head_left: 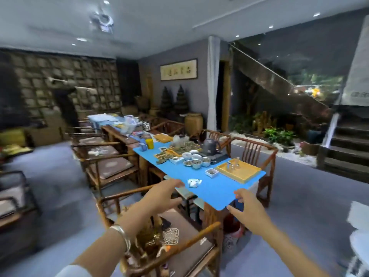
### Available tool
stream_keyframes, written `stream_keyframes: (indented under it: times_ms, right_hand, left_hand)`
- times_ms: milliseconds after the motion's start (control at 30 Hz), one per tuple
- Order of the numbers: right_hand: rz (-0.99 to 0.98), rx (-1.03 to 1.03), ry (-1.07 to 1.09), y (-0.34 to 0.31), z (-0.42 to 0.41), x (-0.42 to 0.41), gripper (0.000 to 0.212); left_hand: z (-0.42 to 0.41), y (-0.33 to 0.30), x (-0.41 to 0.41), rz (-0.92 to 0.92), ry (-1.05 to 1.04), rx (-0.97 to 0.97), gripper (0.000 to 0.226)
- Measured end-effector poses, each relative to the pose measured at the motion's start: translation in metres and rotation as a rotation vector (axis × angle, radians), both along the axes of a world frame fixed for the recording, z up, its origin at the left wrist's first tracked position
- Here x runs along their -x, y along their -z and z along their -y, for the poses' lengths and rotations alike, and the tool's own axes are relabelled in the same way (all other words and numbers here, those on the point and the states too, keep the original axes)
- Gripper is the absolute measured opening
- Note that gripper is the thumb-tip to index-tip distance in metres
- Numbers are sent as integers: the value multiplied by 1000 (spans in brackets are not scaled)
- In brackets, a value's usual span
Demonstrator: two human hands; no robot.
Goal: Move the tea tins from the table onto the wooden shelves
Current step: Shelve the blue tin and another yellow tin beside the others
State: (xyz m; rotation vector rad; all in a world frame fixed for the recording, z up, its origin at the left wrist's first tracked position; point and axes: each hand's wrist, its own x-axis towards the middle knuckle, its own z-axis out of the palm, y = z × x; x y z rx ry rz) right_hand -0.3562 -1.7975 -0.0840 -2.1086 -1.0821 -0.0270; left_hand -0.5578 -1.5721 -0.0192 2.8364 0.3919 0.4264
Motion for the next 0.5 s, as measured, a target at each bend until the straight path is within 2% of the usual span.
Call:
stream_keyframes:
  times_ms: [133,267,367,500]
  right_hand:
    - [-26,34,-220,-16,-129,96,50]
    - [-20,13,-413,-25,-236,190,44]
    - [-21,42,-550,-26,-300,254,43]
    - [15,36,-715,-22,-388,331,43]
  left_hand:
    - [-80,-1,118,-46,-186,9,46]
    - [-141,-4,221,47,-363,58,38]
    - [-167,4,291,79,-502,91,47]
    - [-207,17,370,18,-633,42,51]
